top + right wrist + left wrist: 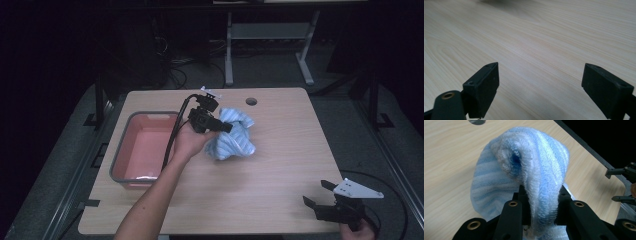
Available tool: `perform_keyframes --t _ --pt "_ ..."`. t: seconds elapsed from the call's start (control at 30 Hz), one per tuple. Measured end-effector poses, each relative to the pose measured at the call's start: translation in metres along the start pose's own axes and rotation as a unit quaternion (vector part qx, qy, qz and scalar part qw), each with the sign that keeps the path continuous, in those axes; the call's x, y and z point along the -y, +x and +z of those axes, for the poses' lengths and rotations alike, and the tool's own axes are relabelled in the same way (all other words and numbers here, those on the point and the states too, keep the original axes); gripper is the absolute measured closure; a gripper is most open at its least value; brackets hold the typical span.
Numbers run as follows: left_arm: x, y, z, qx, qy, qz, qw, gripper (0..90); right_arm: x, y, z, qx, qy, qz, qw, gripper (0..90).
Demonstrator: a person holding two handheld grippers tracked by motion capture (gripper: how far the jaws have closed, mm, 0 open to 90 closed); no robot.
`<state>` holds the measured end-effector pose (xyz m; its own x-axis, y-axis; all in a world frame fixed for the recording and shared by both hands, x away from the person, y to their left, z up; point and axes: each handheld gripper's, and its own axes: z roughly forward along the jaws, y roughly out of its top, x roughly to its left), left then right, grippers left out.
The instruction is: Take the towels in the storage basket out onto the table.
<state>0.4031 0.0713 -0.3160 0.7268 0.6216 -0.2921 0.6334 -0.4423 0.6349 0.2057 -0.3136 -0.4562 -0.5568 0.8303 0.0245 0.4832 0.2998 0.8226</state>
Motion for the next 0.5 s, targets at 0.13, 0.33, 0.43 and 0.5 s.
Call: perform_keyframes --t 0.13,0.33,0.43,0.5 --pt "0.002 0.002 0.009 0.004 0.003 -0.004 1.0 72.7 0.001 0.0 0.0 0.0 0.001 0.0 1.0 13.9" --pt "0.002 0.005 0.021 0.008 0.006 -0.009 0.9999 72.7 0.001 0.0 0.0 -0.001 -0.002 0.004 1.0 13.9" --pt "0.002 0.004 0.03 0.013 0.011 -0.011 0.9998 72.8 0.001 0.001 0.001 -0.002 0.0 0.004 1.0 13.9" --pt "0.002 0.004 0.034 0.011 0.017 -0.009 0.9997 72.9 0.001 0.002 0.0 -0.002 0.0 0.002 1.0 13.9"
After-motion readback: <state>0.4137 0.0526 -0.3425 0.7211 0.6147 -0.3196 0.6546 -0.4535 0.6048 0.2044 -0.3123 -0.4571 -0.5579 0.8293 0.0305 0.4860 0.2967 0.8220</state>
